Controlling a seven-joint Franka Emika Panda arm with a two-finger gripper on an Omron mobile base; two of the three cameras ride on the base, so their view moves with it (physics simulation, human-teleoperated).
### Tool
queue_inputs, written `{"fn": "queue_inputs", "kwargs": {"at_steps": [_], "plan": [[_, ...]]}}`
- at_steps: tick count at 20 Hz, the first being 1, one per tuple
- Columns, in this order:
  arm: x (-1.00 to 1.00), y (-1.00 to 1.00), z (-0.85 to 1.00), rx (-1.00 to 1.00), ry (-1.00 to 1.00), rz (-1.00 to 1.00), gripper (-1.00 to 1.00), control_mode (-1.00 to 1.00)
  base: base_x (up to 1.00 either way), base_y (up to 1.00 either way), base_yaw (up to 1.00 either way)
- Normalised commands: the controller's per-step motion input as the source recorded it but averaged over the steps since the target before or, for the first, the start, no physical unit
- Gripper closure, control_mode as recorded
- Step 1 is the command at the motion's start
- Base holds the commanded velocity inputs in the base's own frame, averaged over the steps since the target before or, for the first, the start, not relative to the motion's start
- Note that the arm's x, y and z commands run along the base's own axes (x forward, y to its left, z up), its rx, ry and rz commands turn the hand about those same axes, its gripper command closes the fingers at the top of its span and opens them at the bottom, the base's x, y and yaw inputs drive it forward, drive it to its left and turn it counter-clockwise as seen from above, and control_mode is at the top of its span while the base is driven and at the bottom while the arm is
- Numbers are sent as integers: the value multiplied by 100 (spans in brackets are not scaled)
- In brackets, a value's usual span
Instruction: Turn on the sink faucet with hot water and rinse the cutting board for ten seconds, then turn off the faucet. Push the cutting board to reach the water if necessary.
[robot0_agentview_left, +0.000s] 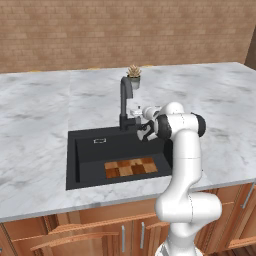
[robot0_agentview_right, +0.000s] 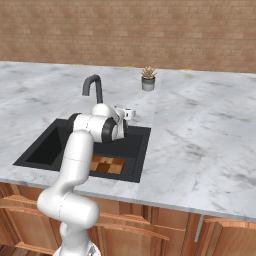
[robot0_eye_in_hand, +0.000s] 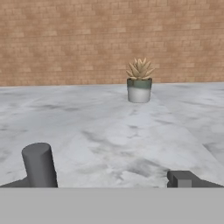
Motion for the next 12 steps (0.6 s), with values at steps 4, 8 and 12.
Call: {"fn": "queue_inputs", "kwargs": {"at_steps": [4, 8, 12], "plan": [[-10, -19, 0, 0, 0, 0, -100, -100, 0, 0, 0], [-16, -19, 0, 0, 0, 0, -100, -100, 0, 0, 0], [-20, -23, 0, 0, 0, 0, -100, -100, 0, 0, 0]]}}
